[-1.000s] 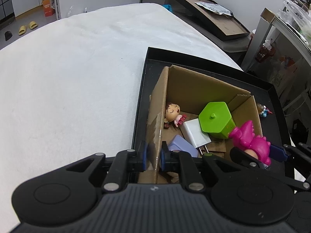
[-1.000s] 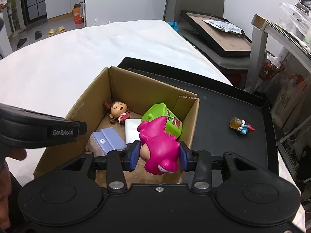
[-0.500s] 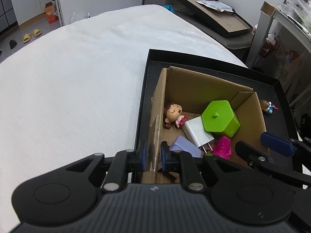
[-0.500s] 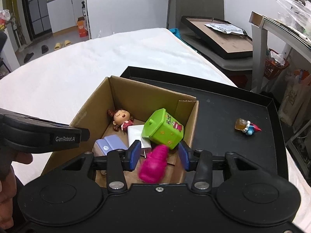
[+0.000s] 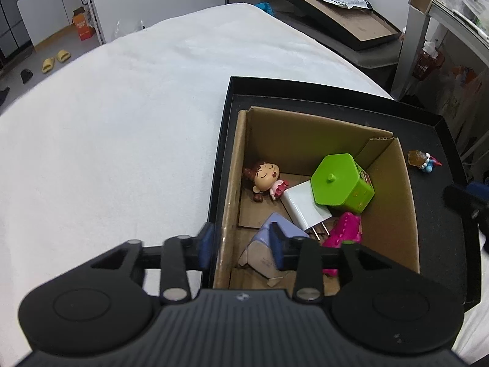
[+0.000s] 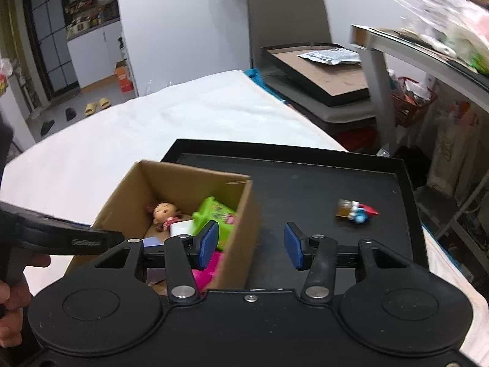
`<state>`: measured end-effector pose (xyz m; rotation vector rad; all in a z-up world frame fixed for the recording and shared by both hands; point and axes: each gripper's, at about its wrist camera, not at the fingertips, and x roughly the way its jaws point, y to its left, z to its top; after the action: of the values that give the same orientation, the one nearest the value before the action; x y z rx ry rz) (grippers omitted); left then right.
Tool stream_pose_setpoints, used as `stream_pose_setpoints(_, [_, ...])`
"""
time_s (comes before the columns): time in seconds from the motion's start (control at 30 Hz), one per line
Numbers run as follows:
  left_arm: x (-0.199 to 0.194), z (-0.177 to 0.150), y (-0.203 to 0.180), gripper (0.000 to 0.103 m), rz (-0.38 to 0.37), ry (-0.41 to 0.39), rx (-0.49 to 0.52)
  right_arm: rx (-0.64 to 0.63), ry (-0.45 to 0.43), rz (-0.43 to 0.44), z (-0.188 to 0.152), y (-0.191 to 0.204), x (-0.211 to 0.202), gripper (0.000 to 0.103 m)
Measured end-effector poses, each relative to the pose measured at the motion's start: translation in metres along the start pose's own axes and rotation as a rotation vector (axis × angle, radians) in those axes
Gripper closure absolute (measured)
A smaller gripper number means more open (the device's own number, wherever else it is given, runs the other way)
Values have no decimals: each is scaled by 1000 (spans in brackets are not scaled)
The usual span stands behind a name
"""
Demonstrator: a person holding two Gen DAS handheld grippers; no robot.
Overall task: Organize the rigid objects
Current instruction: 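Carry the pink dinosaur into the cardboard box with the right gripper and release, then move the right gripper to the small blue-red figure and grasp it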
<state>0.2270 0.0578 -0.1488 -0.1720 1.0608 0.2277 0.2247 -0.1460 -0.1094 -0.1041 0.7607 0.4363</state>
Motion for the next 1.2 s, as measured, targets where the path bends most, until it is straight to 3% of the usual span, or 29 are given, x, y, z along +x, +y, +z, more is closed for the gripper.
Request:
stream_pose_setpoints(0.27, [-6,5,-12,48,59,-6,13,54,-42,-20,2,-50,12,50])
stream_pose_setpoints(0.37, [-10,9,-13,44,84,-20,5,102,-81,-22,-5,-65,19,41])
stream_pose_setpoints(0.57, [-15,17,-16,37,124,-51,-9,148,-104,-51,-15,-86,43,40])
stream_pose_setpoints(0.77, [-12,25,-28,33,180,-63,26,217,-122,-103,-22,-106,73,25])
stream_pose_setpoints(0.93, [-4,30,-35,27,220,-59,42,199,-98,-143,-25,-114,95,24])
stream_pose_setpoints(1.2, [8,33,-47,26,272,-16,75,223,-55,-146,-23,-126,123,19])
